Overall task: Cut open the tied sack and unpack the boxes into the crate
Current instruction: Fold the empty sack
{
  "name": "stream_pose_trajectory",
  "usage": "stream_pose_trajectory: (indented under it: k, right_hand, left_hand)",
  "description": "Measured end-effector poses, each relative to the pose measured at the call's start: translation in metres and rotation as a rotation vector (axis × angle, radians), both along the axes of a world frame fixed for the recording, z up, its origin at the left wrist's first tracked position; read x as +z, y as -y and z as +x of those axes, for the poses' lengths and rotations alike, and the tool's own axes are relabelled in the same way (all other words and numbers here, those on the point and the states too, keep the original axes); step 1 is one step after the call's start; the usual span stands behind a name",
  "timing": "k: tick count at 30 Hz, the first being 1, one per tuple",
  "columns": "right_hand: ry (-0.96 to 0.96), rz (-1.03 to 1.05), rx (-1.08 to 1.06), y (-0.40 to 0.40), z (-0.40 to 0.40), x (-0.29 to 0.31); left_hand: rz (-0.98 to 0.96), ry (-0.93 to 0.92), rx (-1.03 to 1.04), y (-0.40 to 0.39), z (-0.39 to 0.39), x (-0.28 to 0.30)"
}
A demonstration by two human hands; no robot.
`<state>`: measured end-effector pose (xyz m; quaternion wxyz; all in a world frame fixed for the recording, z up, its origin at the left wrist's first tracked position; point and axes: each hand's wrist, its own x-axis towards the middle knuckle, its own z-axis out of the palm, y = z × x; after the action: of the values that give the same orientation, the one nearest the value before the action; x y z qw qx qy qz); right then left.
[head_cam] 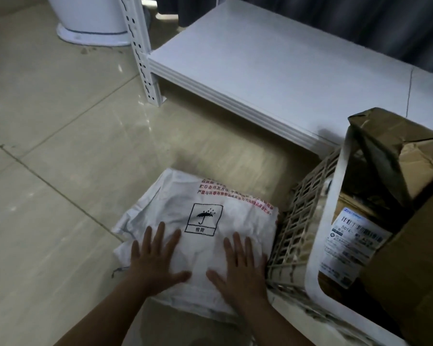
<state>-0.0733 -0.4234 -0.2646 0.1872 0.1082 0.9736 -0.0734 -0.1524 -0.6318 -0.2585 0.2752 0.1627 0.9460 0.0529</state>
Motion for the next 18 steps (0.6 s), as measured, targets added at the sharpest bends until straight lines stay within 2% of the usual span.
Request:
stream_pose_trajectory:
  k: [3,5,6,10,11,14,18]
  right_hand:
    - [0.080,-0.037,0.065,-0.006,-0.008,0.002]
    - [0.187,-0.116,0.041,-0.010,-0.016,0.014]
    - [0.178,-0.123,0.032,-0.009,-0.020,0.018]
    - [-0.120,0.002,-0.067,0.012,-0.024,0.036]
    - [-0.166,-0.008,-0.061,0.020,-0.021,0.041]
    - [-0.251,-0.034,0.035,0.037,-0.003,0.051]
    - [-0.149,0.001,0.212,0.041,0.024,0.037]
  left_hand:
    - [-0.032,0.059,-0.050,0.006,-0.008,0.001]
    - [-0.087,0.060,-0.094,0.007,-0.014,0.002]
    - [-0.115,0.045,-0.103,0.006,-0.018,0.001]
    - [-0.125,-0.130,0.003,-0.004,-0.046,0.006]
    - [-0.164,-0.162,0.000,-0.006,-0.055,0.009]
    - [-0.108,-0.347,-0.024,-0.014,-0.066,0.019]
    - [0.040,-0.577,0.002,-0.023,-0.037,0.032]
